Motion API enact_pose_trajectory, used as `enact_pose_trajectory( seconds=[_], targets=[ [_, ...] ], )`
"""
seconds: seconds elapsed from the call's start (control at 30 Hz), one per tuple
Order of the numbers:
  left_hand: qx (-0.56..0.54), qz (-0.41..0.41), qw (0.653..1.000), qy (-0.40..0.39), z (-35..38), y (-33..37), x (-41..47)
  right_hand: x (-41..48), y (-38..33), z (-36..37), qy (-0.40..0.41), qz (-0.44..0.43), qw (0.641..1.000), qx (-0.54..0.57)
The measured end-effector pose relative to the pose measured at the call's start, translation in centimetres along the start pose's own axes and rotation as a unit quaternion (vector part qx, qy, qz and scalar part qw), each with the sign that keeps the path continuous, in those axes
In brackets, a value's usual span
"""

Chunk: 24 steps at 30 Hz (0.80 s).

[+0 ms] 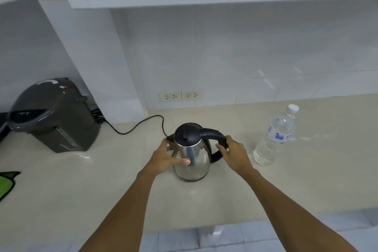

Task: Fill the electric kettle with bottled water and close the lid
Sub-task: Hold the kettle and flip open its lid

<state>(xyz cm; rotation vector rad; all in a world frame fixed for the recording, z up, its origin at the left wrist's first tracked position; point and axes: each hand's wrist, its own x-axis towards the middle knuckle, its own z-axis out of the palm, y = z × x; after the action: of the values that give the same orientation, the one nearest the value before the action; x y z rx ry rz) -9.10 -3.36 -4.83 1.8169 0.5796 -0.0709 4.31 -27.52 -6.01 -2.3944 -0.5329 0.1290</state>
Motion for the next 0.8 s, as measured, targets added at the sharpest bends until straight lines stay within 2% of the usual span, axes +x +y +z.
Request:
enact_pose_trajectory(
  seconds=[0.3,0.8],
  targets=[
    [0.019,-0.006,1.0,0.006,1.2,-1.8,-1.3,-2.6,0.9,1.0,-0.004,0.031,0.999,0.029],
    [0.053,0.01,0.998,0.041,3.6,0.5,1.6,1.5,3.6,0.0,-0.02,0.05,0.997,0.059]
  ],
)
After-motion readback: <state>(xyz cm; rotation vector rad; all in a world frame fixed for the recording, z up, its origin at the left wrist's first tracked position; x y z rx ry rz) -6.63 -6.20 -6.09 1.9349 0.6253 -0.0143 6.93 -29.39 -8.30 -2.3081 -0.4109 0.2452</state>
